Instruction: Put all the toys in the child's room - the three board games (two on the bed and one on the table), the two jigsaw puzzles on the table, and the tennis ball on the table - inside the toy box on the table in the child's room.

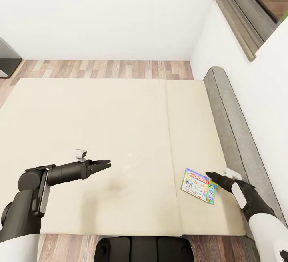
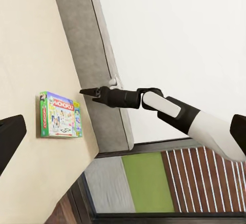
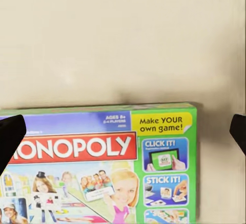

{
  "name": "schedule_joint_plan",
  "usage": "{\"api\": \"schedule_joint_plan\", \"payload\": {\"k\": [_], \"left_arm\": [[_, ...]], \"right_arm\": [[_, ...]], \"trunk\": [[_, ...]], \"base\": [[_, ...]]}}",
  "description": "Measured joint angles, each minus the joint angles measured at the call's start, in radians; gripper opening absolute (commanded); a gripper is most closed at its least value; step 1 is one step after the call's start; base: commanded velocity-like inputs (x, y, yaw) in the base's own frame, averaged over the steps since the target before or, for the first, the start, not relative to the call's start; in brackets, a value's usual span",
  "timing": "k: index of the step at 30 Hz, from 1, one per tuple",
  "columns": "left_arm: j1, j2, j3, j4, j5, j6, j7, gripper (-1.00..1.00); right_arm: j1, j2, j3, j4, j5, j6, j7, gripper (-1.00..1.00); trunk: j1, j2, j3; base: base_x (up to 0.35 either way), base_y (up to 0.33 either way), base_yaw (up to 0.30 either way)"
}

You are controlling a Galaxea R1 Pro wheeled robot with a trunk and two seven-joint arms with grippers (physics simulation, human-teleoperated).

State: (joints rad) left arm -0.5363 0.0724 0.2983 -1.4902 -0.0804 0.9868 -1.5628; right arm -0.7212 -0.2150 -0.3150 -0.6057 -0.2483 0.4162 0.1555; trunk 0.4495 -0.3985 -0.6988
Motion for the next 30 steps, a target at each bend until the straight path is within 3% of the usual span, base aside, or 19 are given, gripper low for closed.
{"api": "schedule_joint_plan", "payload": {"k": [7,16,30], "left_arm": [[0.0,0.0,0.0,0.0,0.0,0.0,0.0,1.0],[0.0,0.0,0.0,0.0,0.0,0.0,0.0,1.0],[0.0,0.0,-0.001,0.0,0.0,0.0,0.0,1.0]], "right_arm": [[0.004,-0.024,-0.001,-0.002,-0.005,0.036,0.015,1.0],[0.007,-0.044,-0.024,-0.002,-0.002,0.093,0.171,1.0],[0.008,-0.046,-0.029,-0.002,-0.001,0.094,0.193,1.0]], "trunk": [[0.0,0.0,-0.001],[0.0,0.0,-0.002],[0.0,0.0,-0.022]], "base": [[0.0,0.0,0.0],[0.0,0.0,0.0],[0.0,0.0,0.0]]}}
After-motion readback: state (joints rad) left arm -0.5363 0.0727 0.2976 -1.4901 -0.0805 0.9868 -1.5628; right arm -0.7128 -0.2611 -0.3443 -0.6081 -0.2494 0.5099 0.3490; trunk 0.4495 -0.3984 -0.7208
